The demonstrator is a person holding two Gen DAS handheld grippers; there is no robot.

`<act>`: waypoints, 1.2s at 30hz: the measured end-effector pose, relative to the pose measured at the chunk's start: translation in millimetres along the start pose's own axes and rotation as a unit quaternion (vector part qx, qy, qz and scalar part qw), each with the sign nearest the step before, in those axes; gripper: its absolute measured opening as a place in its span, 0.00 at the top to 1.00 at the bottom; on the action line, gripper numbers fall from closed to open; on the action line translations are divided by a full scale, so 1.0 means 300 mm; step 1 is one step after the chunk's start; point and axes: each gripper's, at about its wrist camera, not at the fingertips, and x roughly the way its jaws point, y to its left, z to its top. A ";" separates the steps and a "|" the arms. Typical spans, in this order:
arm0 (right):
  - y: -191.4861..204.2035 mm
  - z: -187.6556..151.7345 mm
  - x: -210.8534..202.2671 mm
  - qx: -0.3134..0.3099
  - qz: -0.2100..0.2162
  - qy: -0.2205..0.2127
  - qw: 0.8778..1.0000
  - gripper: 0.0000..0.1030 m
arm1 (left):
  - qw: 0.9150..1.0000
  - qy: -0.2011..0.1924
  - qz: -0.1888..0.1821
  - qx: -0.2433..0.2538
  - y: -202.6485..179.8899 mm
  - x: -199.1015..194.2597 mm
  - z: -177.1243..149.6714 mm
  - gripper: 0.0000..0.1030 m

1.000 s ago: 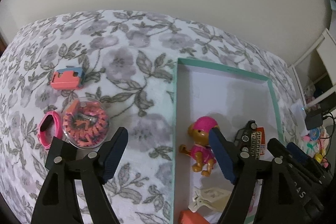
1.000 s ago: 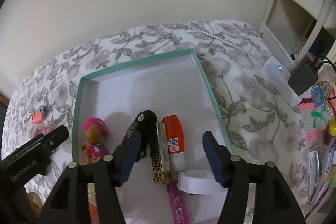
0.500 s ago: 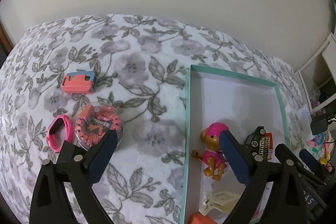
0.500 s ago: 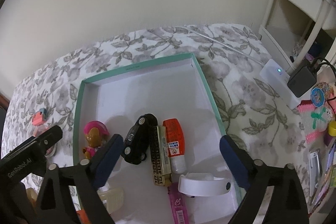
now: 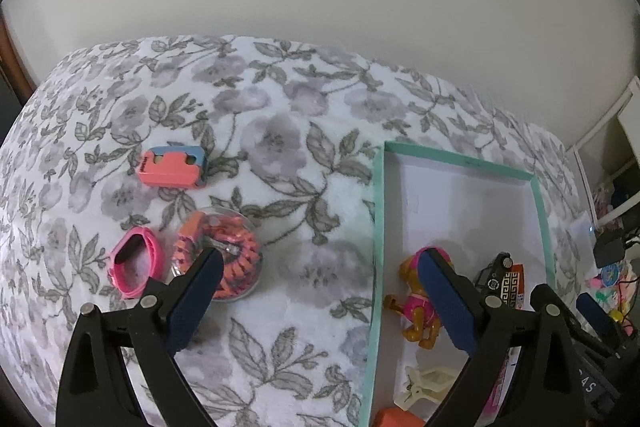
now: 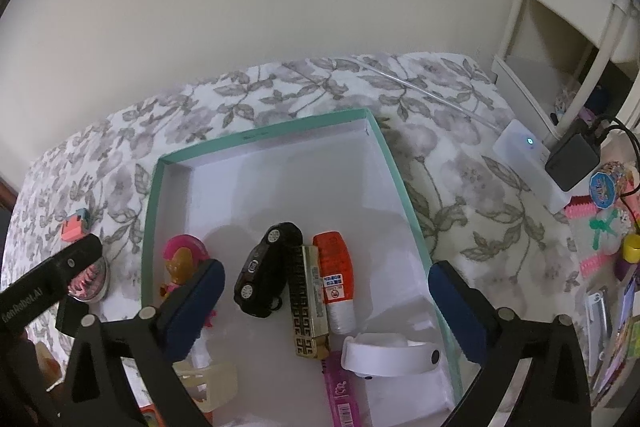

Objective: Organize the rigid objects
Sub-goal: 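Move both tools to the pink watch band and clear container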

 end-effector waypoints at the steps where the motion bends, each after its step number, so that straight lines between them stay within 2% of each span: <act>1: 0.004 0.001 -0.003 -0.002 0.000 -0.001 1.000 0.00 | 1.000 -0.002 -0.001 -0.002 0.009 -0.008 0.006 0.05; 12: 0.092 0.038 -0.122 -0.018 0.030 -0.046 0.998 0.00 | 0.998 -0.055 0.016 -0.028 0.181 -0.138 0.072 0.05; 19: 0.186 0.050 -0.194 -0.037 0.057 -0.072 0.995 0.00 | 0.996 -0.058 0.003 -0.064 0.347 -0.200 0.089 0.05; 24: 0.276 0.041 -0.212 -0.055 0.080 -0.078 0.992 0.00 | 0.995 -0.048 0.017 -0.086 0.462 -0.211 0.083 0.05; 29: 0.385 0.018 -0.195 -0.085 0.089 -0.072 0.990 0.00 | 0.992 -0.021 0.020 -0.121 0.568 -0.178 0.061 0.05; 36: 0.548 -0.034 -0.138 -0.127 0.114 -0.054 0.984 0.00 | 0.990 0.007 0.024 -0.141 0.636 -0.119 0.033 0.05</act>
